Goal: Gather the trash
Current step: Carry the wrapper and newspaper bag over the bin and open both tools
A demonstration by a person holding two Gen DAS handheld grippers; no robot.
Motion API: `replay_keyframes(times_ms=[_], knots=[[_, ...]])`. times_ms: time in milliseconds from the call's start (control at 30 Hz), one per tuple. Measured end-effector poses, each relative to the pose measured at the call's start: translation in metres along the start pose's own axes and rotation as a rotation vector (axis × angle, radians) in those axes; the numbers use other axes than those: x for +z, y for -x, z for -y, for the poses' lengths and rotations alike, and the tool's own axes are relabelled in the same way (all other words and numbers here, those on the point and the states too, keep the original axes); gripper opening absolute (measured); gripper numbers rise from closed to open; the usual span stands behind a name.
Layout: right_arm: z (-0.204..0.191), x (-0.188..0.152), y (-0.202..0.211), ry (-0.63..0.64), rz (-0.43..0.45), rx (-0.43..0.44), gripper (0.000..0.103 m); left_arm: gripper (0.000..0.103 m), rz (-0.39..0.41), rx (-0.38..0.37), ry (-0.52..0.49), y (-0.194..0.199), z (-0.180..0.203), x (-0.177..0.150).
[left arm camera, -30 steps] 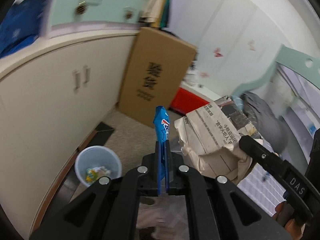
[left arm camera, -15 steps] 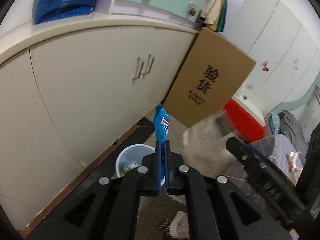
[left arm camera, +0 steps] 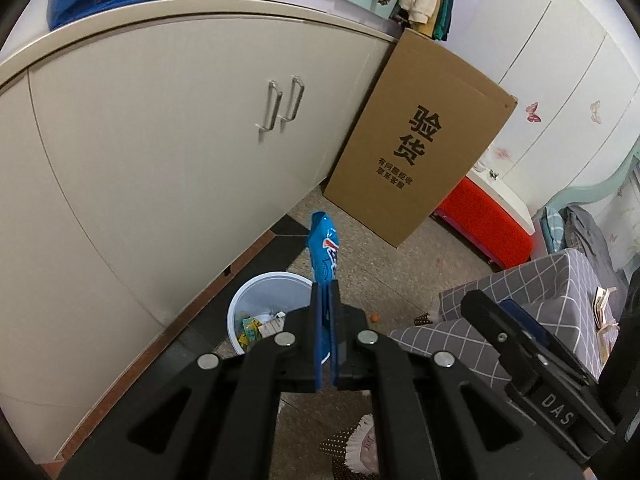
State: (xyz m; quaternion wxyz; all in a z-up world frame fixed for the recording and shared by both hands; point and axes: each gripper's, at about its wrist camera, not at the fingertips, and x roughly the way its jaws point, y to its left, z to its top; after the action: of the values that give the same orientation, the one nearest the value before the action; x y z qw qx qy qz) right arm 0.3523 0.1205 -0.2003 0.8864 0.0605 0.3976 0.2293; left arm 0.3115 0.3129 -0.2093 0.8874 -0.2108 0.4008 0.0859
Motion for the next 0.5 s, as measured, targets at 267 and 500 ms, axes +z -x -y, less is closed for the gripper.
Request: replay_keyframes(times_ms=[267, 500], knots=[[0.005, 0.004, 0.014, -0.019, 0.045, 0.006, 0.08, 0.003, -0.007, -0.01, -0.022, -0.004, 0.014, 0.003], [0.019, 0.011, 0.032, -0.081, 0.114, -0.003, 0.081, 0.006, -0.015, 0.023, -0.038, -0.021, 0.027, 0.025]])
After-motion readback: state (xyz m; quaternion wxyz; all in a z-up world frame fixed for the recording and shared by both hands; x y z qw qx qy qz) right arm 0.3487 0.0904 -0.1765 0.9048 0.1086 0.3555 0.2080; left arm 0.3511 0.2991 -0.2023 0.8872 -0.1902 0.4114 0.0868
